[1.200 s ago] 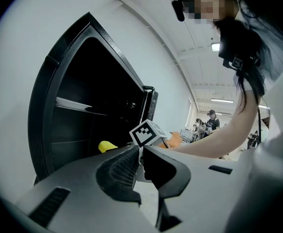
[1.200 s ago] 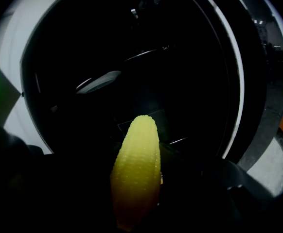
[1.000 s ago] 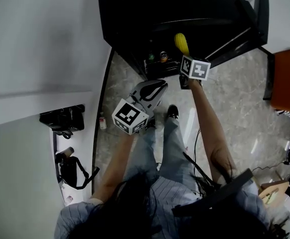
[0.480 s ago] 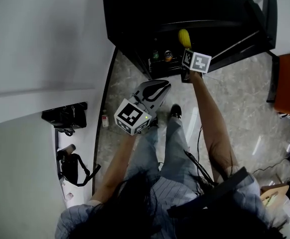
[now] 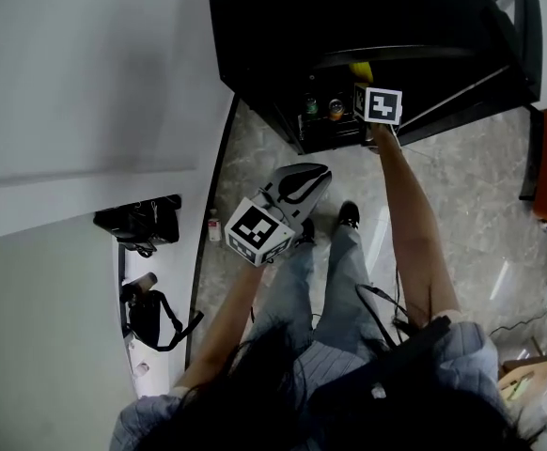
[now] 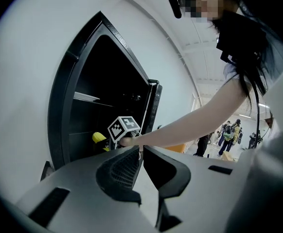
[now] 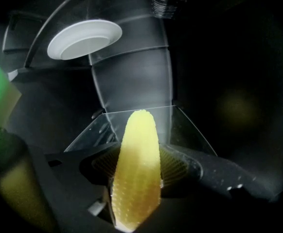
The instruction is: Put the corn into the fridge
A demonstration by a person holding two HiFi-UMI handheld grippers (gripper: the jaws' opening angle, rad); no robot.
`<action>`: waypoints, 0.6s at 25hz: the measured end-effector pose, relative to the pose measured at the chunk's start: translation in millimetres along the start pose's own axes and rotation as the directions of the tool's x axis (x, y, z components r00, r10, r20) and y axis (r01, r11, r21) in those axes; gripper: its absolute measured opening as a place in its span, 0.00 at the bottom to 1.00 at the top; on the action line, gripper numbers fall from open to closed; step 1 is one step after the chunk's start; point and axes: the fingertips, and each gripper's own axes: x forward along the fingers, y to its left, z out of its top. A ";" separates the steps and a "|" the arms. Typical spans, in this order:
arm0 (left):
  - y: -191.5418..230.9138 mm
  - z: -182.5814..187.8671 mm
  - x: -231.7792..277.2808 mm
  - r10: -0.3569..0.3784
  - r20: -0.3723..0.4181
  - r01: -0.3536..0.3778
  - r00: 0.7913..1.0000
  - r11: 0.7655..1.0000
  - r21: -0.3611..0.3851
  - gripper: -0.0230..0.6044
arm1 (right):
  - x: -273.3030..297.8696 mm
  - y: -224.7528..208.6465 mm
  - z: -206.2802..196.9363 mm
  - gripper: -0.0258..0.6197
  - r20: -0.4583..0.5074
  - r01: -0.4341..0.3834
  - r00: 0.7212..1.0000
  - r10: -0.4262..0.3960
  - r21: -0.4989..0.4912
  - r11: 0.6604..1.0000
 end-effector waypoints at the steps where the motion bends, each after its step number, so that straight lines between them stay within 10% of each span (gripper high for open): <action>1: 1.0 -0.2 -1.2 0.003 -0.001 -0.003 1.000 1.000 -0.001 0.07 | 0.5 1.6 -0.5 0.43 -0.007 -0.009 1.000 0.009 0.005 1.000; 15: 7.8 -6.7 -3.5 0.019 -0.008 -0.019 1.000 1.000 -0.014 0.07 | 0.4 3.5 12.9 0.43 0.027 -0.069 0.997 0.069 0.014 0.998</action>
